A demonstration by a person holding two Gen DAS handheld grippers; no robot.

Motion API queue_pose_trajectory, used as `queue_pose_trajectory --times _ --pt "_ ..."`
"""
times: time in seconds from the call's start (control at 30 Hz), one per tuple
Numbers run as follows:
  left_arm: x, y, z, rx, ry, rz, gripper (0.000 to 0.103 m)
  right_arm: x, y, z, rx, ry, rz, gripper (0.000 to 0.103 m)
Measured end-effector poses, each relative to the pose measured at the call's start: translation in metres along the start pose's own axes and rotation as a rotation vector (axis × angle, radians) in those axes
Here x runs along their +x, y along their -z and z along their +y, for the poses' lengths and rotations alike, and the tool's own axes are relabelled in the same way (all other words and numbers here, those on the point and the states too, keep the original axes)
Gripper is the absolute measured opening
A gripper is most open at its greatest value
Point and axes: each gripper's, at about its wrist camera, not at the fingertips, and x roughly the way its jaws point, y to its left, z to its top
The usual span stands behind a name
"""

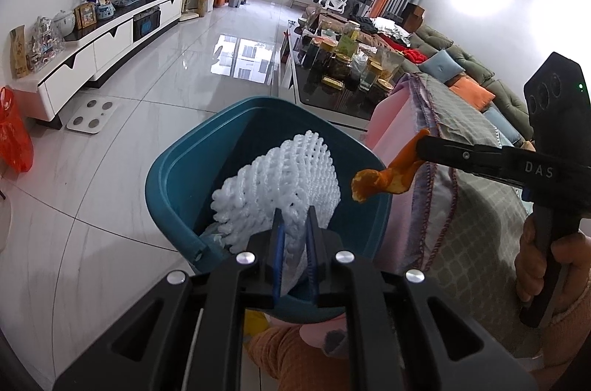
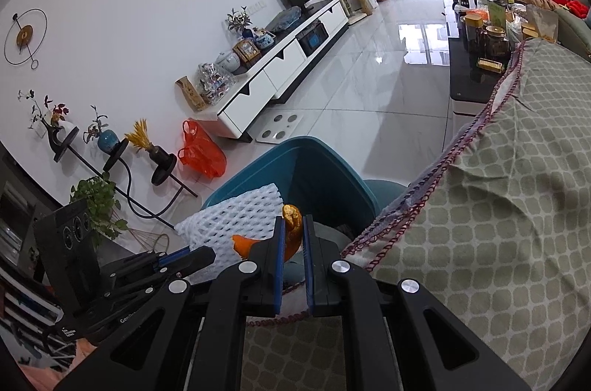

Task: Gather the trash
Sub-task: 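Open both tools to drop the foam net and orange peel into the bin, then move both open tools back over the trash on the bed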

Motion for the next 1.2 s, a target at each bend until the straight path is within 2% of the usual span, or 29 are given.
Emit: queue_pose_trajectory --times 0.23,0.3,0.43,0.5,0.73,0.97,1.13,1.2 --pt "0.013 -0.002 0.001 -0.007 -0.010 0.025 0.013 0.009 -0.006 0.004 -0.006 0.014 0.025 0.010" --pt "0.017 -0.003 0.001 -0.012 -0.008 0.027 0.022 0.014 -0.008 0.004 -0.004 0.019 0.040 0.012" --pt "0.026 -0.004 0.004 -0.023 -0.003 0.039 0.032 0.019 -0.010 0.004 0.005 0.021 0.053 0.013" --pt "0.032 -0.004 0.007 -0.032 0.004 0.048 0.042 0.019 -0.010 0.004 0.005 0.022 0.053 0.017" --pt "0.031 -0.001 0.007 -0.032 0.002 0.039 0.044 0.012 -0.008 0.001 0.010 0.010 0.037 0.020" --pt "-0.005 -0.002 -0.006 0.024 0.060 -0.045 0.049 -0.026 0.005 0.002 -0.021 -0.011 -0.019 0.033" --pt "-0.035 -0.004 -0.044 0.127 0.153 -0.128 0.057 -0.081 0.026 -0.005 -0.055 0.023 -0.103 0.045" --pt "-0.042 -0.003 -0.068 0.181 0.206 -0.142 0.059 -0.105 0.037 -0.016 -0.045 0.057 -0.138 0.045"
